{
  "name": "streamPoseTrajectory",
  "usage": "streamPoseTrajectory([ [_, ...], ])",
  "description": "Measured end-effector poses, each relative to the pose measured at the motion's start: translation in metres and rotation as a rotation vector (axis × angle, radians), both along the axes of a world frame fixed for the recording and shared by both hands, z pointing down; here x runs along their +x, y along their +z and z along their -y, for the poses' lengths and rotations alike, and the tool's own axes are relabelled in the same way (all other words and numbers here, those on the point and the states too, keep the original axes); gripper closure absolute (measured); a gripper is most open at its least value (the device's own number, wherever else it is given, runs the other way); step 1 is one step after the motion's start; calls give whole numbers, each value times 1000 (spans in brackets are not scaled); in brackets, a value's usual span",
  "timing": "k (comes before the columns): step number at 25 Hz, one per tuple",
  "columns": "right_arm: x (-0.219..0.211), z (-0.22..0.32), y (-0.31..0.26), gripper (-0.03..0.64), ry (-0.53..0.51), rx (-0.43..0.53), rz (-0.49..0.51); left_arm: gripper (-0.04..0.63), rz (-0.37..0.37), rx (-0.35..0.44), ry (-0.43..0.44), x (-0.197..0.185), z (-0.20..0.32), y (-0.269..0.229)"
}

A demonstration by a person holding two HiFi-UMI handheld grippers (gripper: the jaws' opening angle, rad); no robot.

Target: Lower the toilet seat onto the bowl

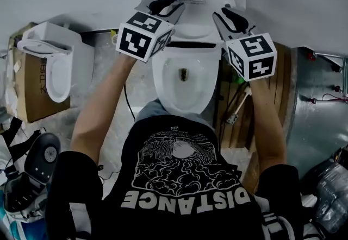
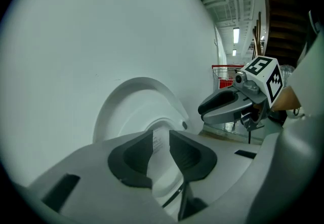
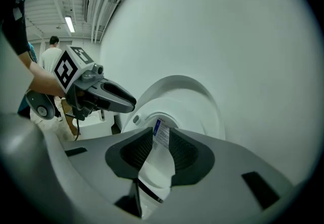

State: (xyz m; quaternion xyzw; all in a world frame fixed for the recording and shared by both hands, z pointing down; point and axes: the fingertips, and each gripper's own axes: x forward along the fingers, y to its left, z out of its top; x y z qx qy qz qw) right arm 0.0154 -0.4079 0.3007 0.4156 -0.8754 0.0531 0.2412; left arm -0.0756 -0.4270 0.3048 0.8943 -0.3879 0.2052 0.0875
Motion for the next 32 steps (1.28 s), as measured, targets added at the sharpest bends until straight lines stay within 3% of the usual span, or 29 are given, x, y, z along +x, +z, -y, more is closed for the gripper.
streamPoseTrajectory([
  [14,8,72,6,440,-39,21,-236,411,161,59,98,-11,69,0],
  [25,9,109,30,397,-144,-54,-303,373,253,-43,179,3,86,20],
  [32,8,111,35,399,-204,-97,-334,374,310,-49,206,5,88,22],
])
